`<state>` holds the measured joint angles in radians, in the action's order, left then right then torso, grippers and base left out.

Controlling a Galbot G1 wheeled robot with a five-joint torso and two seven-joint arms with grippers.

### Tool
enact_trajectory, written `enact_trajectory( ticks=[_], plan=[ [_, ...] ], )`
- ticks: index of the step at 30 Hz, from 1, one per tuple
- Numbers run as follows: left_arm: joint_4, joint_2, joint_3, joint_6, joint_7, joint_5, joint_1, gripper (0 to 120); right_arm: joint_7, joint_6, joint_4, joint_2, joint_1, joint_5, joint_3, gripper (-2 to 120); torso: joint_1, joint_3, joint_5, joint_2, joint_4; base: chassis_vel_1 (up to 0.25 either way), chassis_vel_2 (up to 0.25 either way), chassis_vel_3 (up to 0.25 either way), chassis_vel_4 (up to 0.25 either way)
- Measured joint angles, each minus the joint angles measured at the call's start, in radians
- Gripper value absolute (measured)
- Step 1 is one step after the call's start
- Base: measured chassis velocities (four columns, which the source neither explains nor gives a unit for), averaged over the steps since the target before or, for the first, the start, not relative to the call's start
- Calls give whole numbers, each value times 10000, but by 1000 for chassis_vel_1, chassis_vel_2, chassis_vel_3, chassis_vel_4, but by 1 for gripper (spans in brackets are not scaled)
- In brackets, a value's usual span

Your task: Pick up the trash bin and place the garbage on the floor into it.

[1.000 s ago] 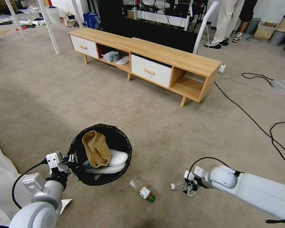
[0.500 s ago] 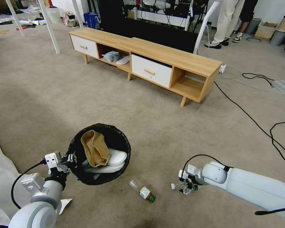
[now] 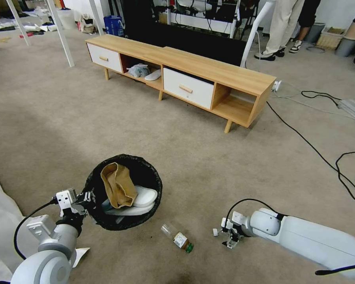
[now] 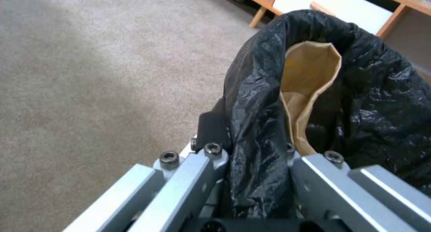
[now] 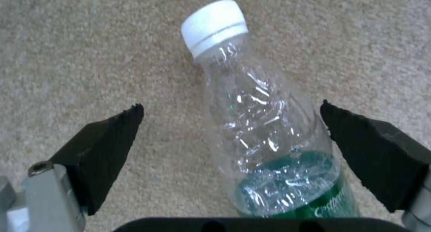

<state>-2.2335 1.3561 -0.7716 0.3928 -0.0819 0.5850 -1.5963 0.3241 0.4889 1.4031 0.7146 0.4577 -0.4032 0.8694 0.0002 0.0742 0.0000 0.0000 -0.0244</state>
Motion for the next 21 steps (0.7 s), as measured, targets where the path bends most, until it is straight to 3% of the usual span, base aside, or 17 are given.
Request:
enact_trajectory(
  ticks=[17, 21],
  plan=[
    [-36, 37, 81, -18, 1, -101, -6, 0, -158, 19, 27, -373, 591, 270, -572, 100, 0, 0, 0, 1, -1, 0, 0, 0, 0],
    [-27, 94, 134, -19, 1, -154, 0, 0, -172, 22, 28, -380, 627, 325, -623, 87, 0, 0, 1, 0, -1, 0, 0, 0, 0]
  ],
)
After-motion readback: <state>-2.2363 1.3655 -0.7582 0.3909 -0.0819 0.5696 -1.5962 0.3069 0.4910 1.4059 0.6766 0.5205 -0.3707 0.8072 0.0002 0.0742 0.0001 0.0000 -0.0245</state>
